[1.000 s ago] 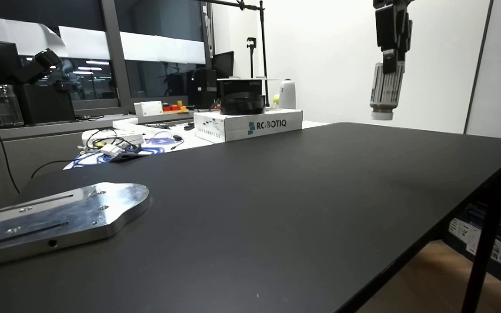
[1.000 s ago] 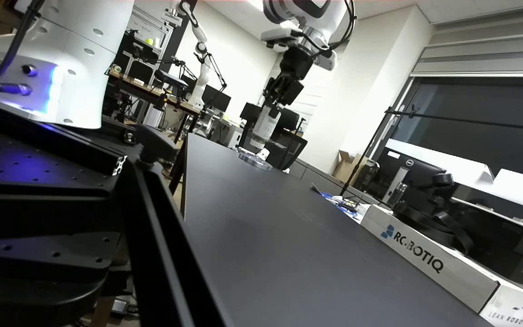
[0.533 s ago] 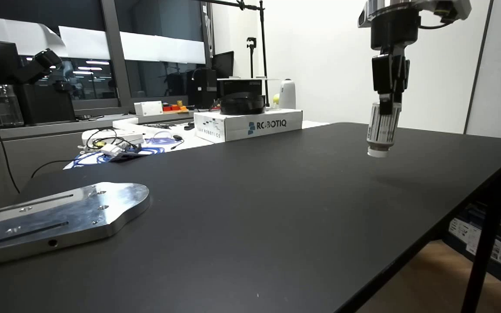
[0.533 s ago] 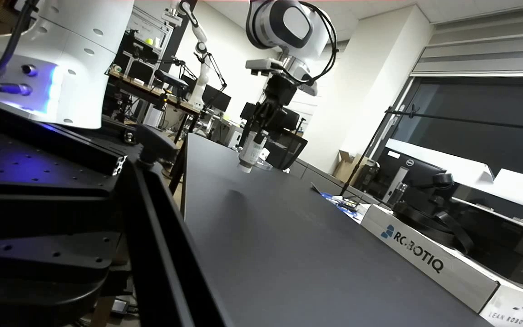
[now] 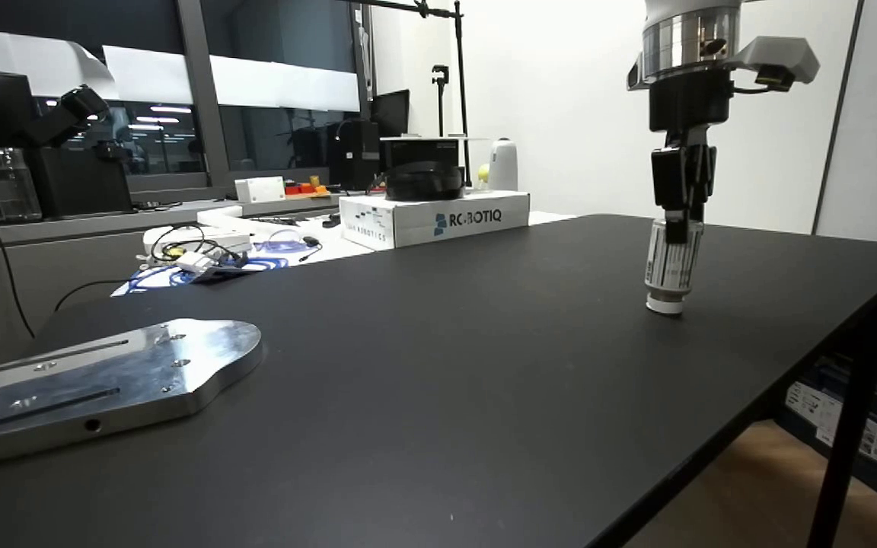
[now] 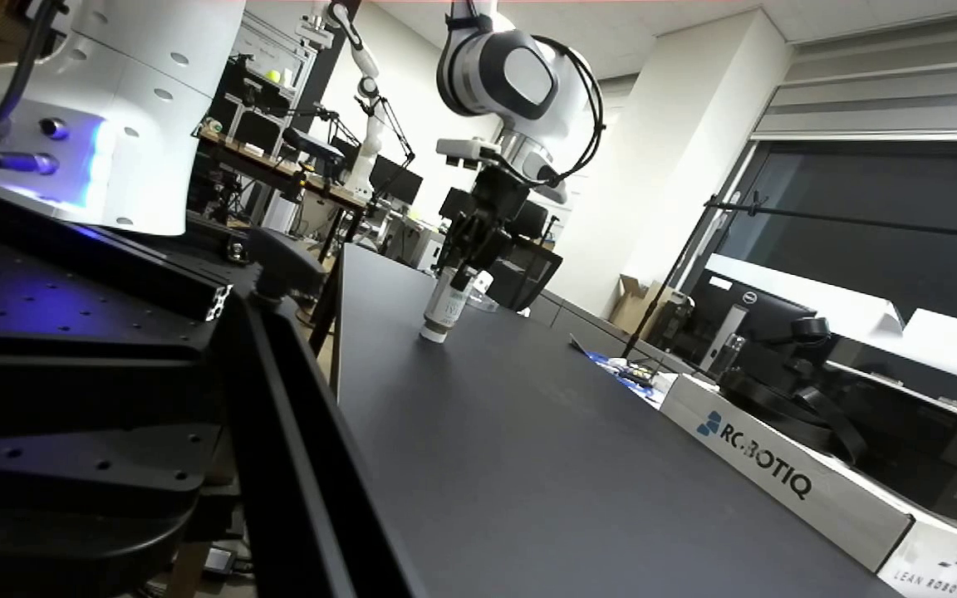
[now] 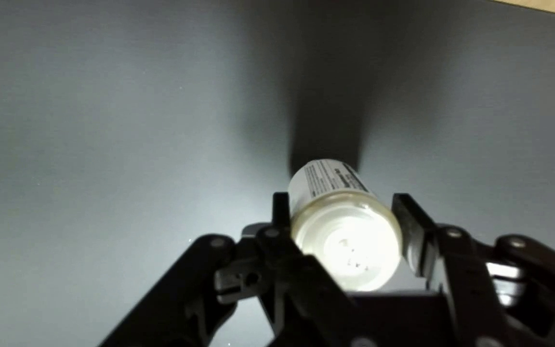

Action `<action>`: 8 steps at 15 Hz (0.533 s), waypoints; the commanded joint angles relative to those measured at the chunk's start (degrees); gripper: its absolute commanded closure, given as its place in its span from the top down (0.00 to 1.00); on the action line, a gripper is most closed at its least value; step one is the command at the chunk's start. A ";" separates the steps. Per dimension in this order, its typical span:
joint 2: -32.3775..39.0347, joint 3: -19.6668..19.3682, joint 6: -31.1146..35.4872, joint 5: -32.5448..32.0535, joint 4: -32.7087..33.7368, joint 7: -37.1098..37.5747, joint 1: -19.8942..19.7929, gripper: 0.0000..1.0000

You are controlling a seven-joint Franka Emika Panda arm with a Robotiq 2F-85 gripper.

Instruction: Pick the bottle and move it slightly down the table

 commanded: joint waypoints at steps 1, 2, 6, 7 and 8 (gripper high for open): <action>-0.04 -0.55 -0.15 -1.82 -0.22 2.87 0.18 0.30; -0.67 -0.52 -0.71 -1.38 -0.23 2.28 0.17 0.80; -5.25 -0.19 -6.10 1.77 0.34 0.15 0.33 0.98; -6.81 -0.18 -8.46 2.67 0.72 -0.43 0.39 1.00; -7.81 -0.06 -10.16 3.77 1.22 -0.95 0.65 1.00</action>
